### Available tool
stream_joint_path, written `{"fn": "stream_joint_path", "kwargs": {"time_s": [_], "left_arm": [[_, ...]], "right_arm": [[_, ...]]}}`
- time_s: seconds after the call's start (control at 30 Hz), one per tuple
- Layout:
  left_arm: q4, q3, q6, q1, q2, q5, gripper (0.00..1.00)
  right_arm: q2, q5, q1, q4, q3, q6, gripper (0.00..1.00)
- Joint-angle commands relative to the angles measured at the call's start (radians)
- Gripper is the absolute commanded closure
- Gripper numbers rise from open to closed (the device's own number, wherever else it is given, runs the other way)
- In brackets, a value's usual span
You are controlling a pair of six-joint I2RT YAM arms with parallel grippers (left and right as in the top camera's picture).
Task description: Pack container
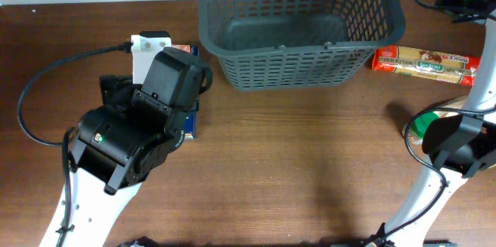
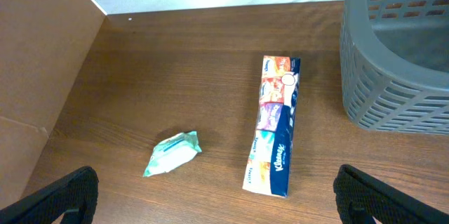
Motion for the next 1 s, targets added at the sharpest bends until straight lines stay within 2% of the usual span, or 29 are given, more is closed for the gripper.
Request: {"fn": "stream_joint_path", "kwargs": {"time_s": [0.0, 0.13, 0.97], "left_arm": [[-0.003, 0.013, 0.008, 0.005, -0.008, 0.001, 0.01], [-0.003, 0.014, 0.008, 0.005, -0.008, 0.001, 0.01], [-0.021, 0.013, 0.008, 0.005, -0.006, 0.0, 0.01]], "right_arm": [[0.009, -0.134, 0.005, 0.024, 0.002, -0.016, 0.96], [0.009, -0.193, 0.007, 0.042, 0.002, -0.016, 0.96], [0.068, -0.218, 0.111, 0.043, -0.003, -0.031, 0.96]]}}
